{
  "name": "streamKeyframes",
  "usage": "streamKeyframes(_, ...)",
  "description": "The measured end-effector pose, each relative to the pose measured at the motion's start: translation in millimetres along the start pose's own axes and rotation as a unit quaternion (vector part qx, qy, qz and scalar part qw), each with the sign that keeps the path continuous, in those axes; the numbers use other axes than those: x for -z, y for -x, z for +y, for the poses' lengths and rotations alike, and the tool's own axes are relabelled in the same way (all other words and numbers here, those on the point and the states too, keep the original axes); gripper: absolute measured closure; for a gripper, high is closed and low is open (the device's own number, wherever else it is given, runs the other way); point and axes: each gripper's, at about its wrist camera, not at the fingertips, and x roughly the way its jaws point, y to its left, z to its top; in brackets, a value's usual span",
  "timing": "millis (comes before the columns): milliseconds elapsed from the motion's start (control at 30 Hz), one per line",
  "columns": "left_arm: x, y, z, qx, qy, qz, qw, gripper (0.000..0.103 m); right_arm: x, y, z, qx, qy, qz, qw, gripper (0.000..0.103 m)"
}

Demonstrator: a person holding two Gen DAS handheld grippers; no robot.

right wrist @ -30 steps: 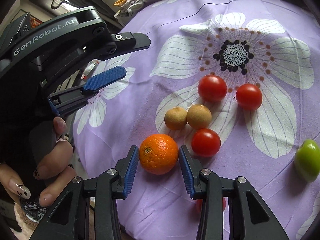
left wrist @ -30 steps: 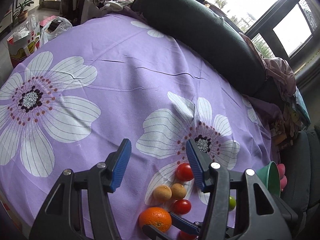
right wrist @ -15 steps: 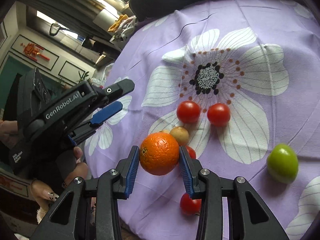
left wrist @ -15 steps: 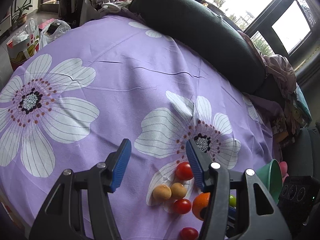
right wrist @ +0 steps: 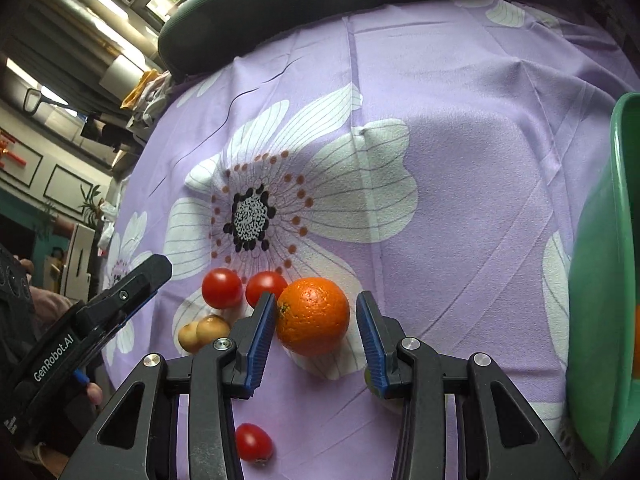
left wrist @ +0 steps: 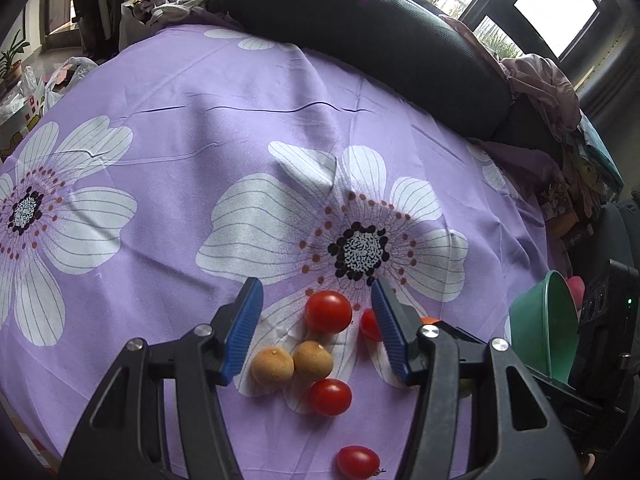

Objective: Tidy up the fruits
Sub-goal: 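Close the right gripper on the second orange and lift it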

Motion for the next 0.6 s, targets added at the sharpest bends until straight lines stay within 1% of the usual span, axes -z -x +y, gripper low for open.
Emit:
streamKeyframes(100,4,-6,-9,0.007,-0.013,0.009,0.9999,0.049,-3,12,-12,-0.009,-0.019,-0.019,1.0,0.062)
streamKeyframes(167,9,-10,-18,0.015,-0.024,0.022,0.9993,0.056,-4,18,-18,-0.017,-0.03,-0.029,0.999,0.062)
streamKeyframes(233,13,-14,-27,0.032,-0.04,0.036,0.9981,0.059,-7,22,-19,-0.035,-0.034,-0.035,0.998,0.062)
streamKeyframes(333,22,-21,-43,0.044,-0.069,0.053,0.9953,0.06,-11,23,-15,-0.059,-0.034,-0.031,0.997,0.062)
streamKeyframes(467,33,-32,-59,0.052,-0.096,0.078,0.9909,0.062,-11,16,-13,-0.055,-0.031,-0.021,0.998,0.062)
streamKeyframes(600,37,-34,-67,0.07,-0.108,0.082,0.9882,0.062,-10,7,-17,-0.053,-0.041,-0.001,0.998,0.061)
